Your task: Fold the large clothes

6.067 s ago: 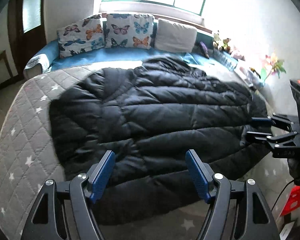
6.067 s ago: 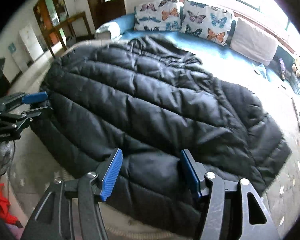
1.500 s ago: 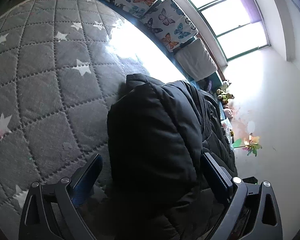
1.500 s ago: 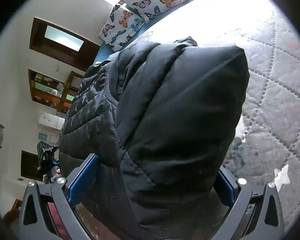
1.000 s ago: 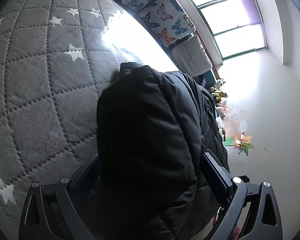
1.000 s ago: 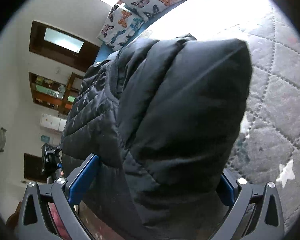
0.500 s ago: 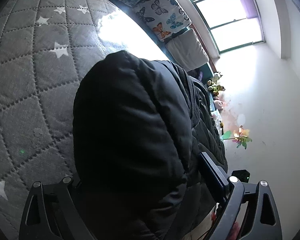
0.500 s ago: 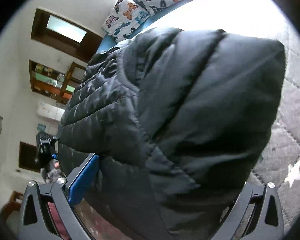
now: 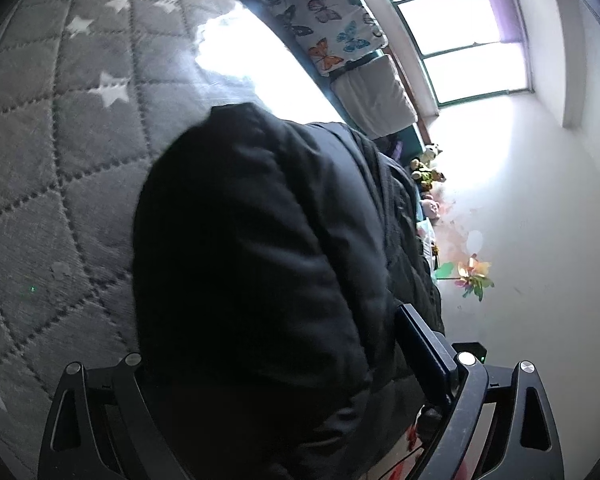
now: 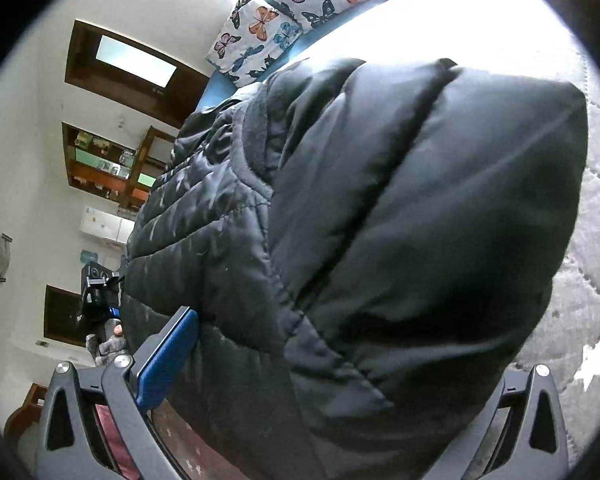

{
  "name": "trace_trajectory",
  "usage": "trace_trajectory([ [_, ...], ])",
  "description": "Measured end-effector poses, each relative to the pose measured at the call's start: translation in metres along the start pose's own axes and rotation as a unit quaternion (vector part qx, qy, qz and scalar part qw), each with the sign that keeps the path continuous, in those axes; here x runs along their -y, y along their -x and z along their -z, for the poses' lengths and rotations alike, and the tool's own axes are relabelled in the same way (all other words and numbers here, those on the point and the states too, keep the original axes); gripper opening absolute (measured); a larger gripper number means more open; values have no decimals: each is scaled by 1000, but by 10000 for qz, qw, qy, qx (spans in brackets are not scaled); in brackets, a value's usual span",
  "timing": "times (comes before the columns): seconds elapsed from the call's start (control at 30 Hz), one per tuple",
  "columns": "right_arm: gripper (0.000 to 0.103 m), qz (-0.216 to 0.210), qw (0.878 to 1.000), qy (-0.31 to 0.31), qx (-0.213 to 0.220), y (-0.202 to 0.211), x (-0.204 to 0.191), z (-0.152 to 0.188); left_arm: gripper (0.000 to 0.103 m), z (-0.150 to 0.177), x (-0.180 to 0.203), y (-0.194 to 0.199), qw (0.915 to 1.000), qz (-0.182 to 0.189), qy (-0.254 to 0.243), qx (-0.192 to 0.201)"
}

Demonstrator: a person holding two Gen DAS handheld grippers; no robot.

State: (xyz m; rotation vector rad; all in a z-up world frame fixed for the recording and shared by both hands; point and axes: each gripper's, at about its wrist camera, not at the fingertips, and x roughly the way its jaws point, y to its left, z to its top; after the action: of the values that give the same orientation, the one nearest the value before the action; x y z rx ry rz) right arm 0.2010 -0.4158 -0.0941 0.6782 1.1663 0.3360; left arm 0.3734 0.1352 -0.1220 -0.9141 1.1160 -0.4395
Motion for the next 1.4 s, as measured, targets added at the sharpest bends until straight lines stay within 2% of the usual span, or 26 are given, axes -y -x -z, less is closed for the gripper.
trace_trajectory([
  [0.13, 103, -42, 9998, 215, -41, 1, -9, 2, 98, 3, 17, 0, 9993, -155, -338, 4],
  [0.3, 103, -53, 9998, 166, -105, -3, -4, -3, 97, -4, 10, -3, 9998, -118, -141, -119],
  [0.57, 103, -328, 9994, -141, -49, -3, 10, -3, 97, -18, 7, -15, 9994, -191, -37, -301],
  [0.77, 101, -291, 9996, -19, 45, 6, 2, 6, 87, -14, 25, -10, 9990, -235, -311, -221],
  [0.9, 91, -355, 9993, 61, -61, 10, 0, 11, 87, -18, 24, -11, 9987, -277, -324, -291],
  [1.03, 91, -436, 9990, -59, -121, 4, 9, 6, 90, -24, 20, -18, 9984, -287, -255, -414],
  [1.2, 98, -598, 9979, -189, -174, -1, 17, 2, 93, -30, 17, -28, 9978, -292, -212, -557],
  [1.33, 98, -516, 9985, -169, -118, 1, 13, 4, 93, -33, 19, -31, 9976, -304, -217, -577],
  [1.4, 94, -462, 9989, -68, -79, 6, 10, 10, 92, -31, 24, -30, 9973, -359, -358, -538],
])
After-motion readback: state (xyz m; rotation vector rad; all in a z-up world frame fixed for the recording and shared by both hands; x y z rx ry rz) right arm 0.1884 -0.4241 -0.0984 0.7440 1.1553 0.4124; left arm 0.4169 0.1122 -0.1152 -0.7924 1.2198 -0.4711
